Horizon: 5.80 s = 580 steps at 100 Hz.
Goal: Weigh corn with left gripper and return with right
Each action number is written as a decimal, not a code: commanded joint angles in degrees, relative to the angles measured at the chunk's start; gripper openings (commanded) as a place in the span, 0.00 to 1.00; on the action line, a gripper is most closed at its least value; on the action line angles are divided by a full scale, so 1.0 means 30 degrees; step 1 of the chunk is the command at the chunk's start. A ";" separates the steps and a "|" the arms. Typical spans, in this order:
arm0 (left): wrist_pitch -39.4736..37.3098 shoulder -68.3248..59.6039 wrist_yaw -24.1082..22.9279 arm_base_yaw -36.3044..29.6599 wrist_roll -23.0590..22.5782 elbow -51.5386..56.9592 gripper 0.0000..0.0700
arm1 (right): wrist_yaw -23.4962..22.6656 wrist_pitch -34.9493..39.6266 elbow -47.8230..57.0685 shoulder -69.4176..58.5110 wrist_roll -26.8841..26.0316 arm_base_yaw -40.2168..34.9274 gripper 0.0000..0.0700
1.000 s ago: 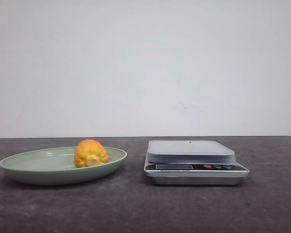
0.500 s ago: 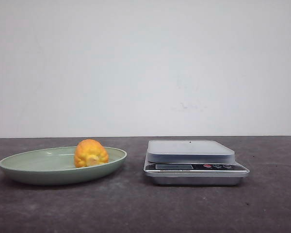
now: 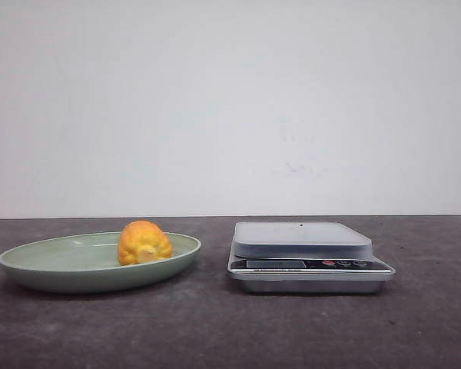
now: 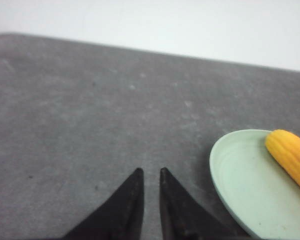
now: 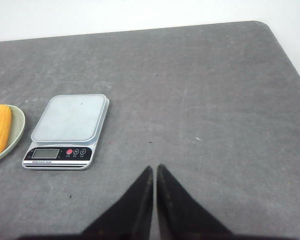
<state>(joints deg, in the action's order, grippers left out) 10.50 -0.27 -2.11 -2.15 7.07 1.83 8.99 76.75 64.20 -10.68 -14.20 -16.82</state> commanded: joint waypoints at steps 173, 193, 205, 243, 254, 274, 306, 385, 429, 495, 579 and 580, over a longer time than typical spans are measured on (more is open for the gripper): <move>0.0044 0.0029 0.1909 0.0015 -0.0940 -0.0342 0.02 | 0.1413 0.0430 0.0248 0.0087 0.0087 -0.0044 0.01; 0.0036 0.0029 0.1909 0.0022 -0.0940 -0.0342 0.02 | 0.1661 0.0219 0.0240 0.0087 0.0087 -0.0044 0.01; 0.0044 0.0029 0.1909 0.0022 -0.0940 -0.0342 0.02 | 0.1836 -0.0262 0.0240 0.0087 0.0102 -0.0044 0.01; 0.0044 0.0029 0.1909 0.0015 -0.0940 -0.0342 0.02 | 0.3825 -0.0984 0.0240 0.0087 0.0612 0.0342 0.01; 0.0044 0.0029 0.1909 0.0015 -0.0940 -0.0342 0.02 | 0.4153 -0.1151 0.0240 0.0087 0.0670 0.0379 0.01; 0.0044 0.0029 0.1909 0.0015 -0.0940 -0.0342 0.02 | 0.4197 -0.1122 0.0240 0.0087 0.1275 0.0437 0.01; 0.0044 0.0029 0.1909 0.0015 -0.0940 -0.0342 0.02 | 0.4430 -0.5515 -0.3053 0.0233 0.2455 0.1384 0.01; 0.0051 0.0029 0.1909 0.0015 -0.0940 -0.0342 0.02 | -0.3067 -2.2440 -2.1223 0.3483 0.3832 0.6958 0.01; 0.0051 0.0029 0.1902 0.0015 -0.0940 -0.0342 0.02 | -0.3133 -2.2527 -2.1209 0.3483 0.4940 0.6900 0.01; 0.0051 0.0029 0.1902 0.0015 -0.0940 -0.0342 0.02 | -0.3126 -2.2644 -2.1209 0.3483 0.4940 0.6907 0.01; 0.0051 0.0029 0.1902 0.0015 -0.0940 -0.0342 0.02 | -0.3126 -2.2651 -2.1209 0.3483 0.4940 0.6907 0.01; 0.0051 0.0029 0.1902 0.0015 -0.0940 -0.0342 0.02 | -0.3126 -2.2651 -2.1209 0.3483 0.4940 0.6907 0.01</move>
<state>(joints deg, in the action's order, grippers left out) 10.37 -0.25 3.20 -2.15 5.02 1.83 -0.32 9.58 0.86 -0.32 0.21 3.86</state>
